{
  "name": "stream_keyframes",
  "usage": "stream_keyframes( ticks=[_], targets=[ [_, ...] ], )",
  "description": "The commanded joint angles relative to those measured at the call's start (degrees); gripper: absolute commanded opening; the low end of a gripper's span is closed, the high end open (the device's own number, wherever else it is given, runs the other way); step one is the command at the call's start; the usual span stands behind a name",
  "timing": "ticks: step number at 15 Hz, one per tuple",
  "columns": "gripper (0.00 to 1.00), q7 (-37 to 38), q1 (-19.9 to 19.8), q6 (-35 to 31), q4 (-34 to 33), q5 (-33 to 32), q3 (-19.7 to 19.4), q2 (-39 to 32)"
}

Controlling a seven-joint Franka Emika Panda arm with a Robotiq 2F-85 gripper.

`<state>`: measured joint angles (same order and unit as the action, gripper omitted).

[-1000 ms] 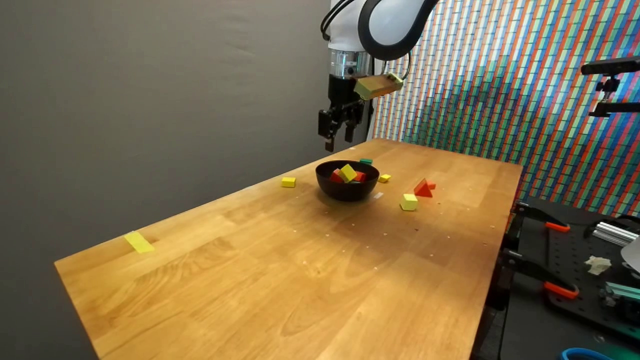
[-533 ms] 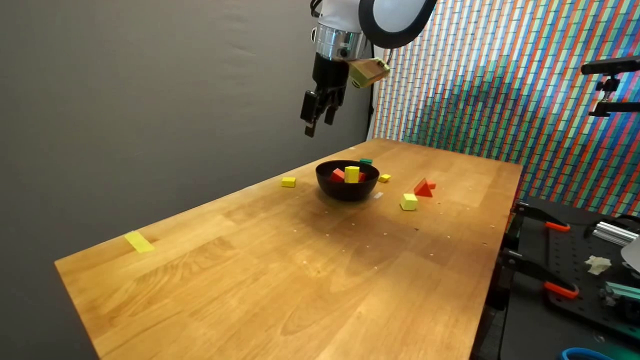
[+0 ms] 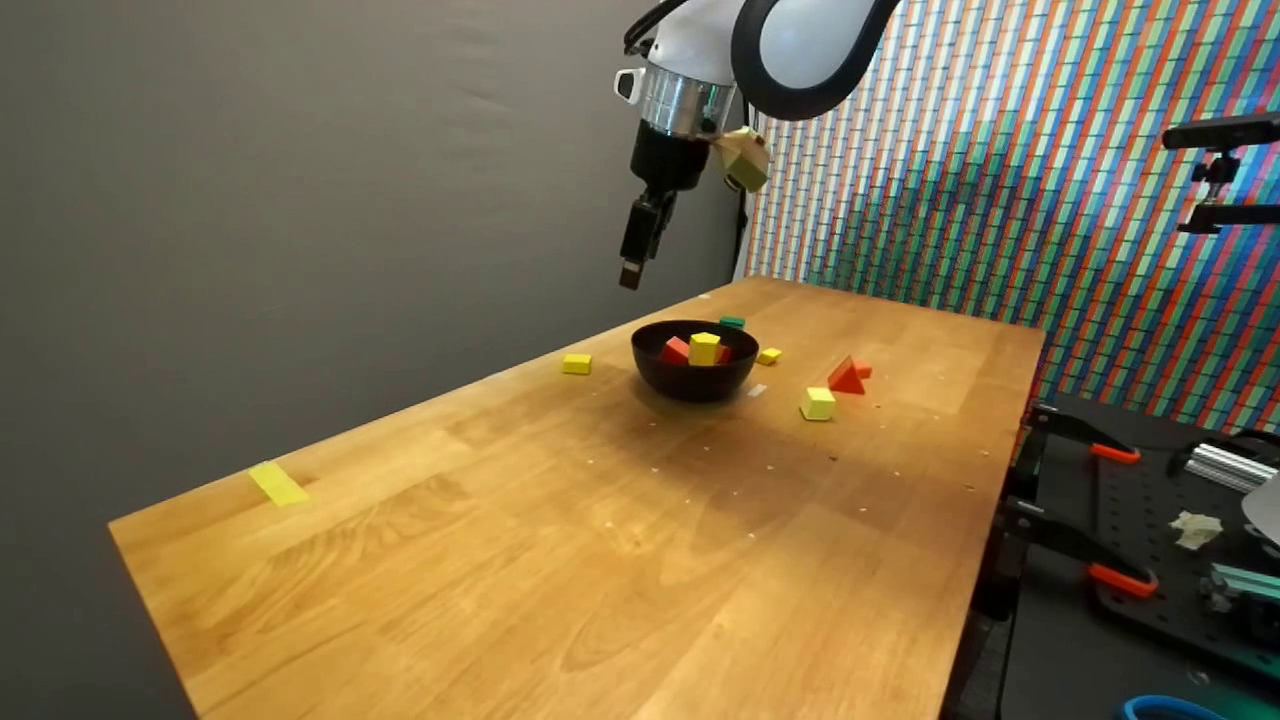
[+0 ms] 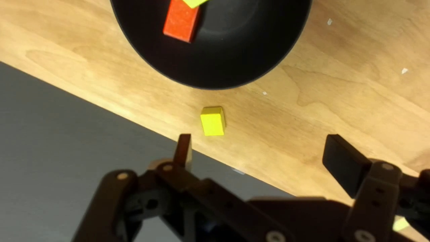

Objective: Put the colored things in the bowl

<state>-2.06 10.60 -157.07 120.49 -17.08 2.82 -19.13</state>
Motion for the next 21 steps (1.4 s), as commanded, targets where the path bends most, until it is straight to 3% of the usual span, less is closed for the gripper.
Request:
stream_keyframes(
  ticks=[1, 5, 10, 15, 21],
  targets=[
    [1.0, -2.7, -1.0, -0.7, 0.0, 1.2, 1.1, 0.1],
    [1.0, -3.9, -1.1, -0.5, -3.5, 0.6, 0.9, -3.4],
    [1.0, -7.6, -2.2, 6.4, -18.6, 1.9, 0.8, -14.8],
    [1.0, -16.2, -4.3, 16.9, -34.2, 3.4, 2.8, -26.1],
    [1.0, -22.6, -4.5, 26.0, -47.6, 4.7, 4.7, -36.5]
  ],
)
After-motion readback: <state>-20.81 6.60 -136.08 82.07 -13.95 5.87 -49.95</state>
